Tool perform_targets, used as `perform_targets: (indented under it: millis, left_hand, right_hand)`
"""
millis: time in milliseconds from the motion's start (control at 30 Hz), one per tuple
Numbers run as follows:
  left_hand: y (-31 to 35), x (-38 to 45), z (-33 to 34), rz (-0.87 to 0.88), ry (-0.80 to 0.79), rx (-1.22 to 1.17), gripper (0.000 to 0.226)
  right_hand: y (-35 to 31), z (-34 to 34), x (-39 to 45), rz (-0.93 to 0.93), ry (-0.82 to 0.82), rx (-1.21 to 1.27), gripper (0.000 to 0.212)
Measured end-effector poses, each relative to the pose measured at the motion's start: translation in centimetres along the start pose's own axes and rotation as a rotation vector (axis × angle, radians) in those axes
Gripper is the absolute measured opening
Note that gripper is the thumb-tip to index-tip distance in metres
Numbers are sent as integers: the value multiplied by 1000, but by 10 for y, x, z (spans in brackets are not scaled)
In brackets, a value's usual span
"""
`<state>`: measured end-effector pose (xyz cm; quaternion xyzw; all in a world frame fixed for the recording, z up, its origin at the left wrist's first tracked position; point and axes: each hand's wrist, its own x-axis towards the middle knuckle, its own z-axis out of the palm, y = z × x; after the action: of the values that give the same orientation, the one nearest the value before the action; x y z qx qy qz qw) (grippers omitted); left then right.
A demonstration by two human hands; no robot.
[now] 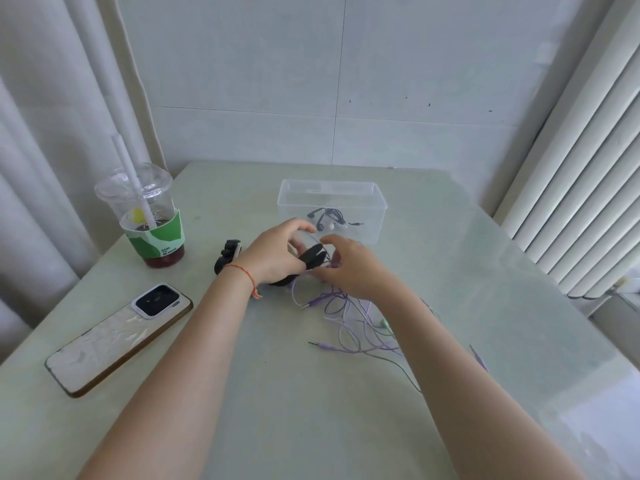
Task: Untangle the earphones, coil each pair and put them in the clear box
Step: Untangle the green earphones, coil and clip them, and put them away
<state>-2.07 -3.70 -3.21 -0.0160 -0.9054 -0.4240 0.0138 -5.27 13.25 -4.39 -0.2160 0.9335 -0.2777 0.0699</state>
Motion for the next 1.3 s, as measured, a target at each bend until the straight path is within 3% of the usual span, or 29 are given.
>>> perform_targets:
  millis: [133, 267, 367, 467, 567, 667, 800, 867, 1000, 1200, 1300]
  left_hand:
    - [5, 0, -3, 38, 61, -201, 52]
    - [5, 5, -11, 18, 374, -355, 43]
    - [-1, 8, -15, -53, 523, -288, 42]
    - [-11, 8, -14, -167, 468, 8, 35]
    - [-16, 7, -7, -245, 403, 346, 33]
    - [-7, 9, -2, -71, 409, 270, 25]
    - [10, 7, 14, -17, 40, 141, 39]
    - [10, 6, 28, -21, -49, 119, 48]
    - [5, 5, 33, -2, 6, 63, 15]
    - [3, 7, 8, -71, 151, 176, 15]
    - [-2, 5, 0, -194, 126, 462, 44]
  right_hand:
    - [6, -6, 2, 62, 53, -36, 8]
    - [13, -15, 5, 125, 255, 103, 12]
    - [17, -29, 4, 173, 446, 165, 16]
    - [17, -41, 1, 142, 539, 233, 16]
    - [7, -50, -3, 66, 503, 482, 14]
    - [-2, -54, -8, -40, 452, 654, 13]
    - [-9, -55, -11, -104, 425, 670, 15]
    - [-11, -55, -12, -127, 399, 730, 16]
    - [-8, -58, -9, -71, 444, 733, 20]
    - [11, -63, -3, 176, 628, 673, 20]
    - [7, -64, -5, 97, 582, 708, 20]
